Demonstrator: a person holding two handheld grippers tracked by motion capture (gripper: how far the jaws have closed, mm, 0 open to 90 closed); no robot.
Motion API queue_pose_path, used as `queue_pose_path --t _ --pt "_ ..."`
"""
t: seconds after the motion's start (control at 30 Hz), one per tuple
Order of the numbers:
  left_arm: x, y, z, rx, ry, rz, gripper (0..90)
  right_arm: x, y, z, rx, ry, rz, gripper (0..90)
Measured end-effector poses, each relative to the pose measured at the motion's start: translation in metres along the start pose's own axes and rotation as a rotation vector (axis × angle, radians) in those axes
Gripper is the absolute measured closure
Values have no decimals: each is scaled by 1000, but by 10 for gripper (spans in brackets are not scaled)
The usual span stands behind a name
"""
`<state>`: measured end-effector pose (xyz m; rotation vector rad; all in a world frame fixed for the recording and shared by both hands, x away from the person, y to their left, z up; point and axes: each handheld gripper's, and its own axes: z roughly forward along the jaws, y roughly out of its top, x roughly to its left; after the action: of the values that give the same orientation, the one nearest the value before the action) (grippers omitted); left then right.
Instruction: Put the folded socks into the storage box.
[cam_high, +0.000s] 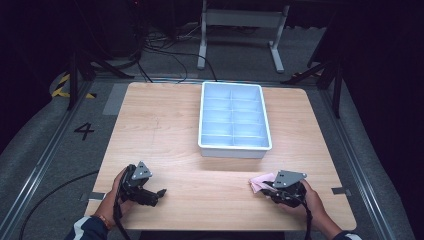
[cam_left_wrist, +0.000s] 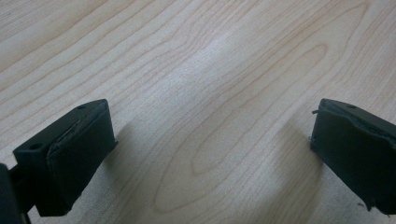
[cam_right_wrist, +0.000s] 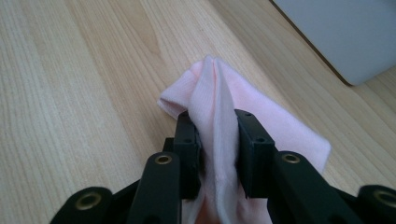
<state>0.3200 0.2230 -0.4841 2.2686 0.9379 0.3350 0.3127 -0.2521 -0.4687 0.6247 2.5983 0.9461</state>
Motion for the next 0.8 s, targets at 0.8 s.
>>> queue_pose_path --t 0.8 --pt "0 0 0 0 0 0 0 -5 -3 -21 -80 -17 20 731"
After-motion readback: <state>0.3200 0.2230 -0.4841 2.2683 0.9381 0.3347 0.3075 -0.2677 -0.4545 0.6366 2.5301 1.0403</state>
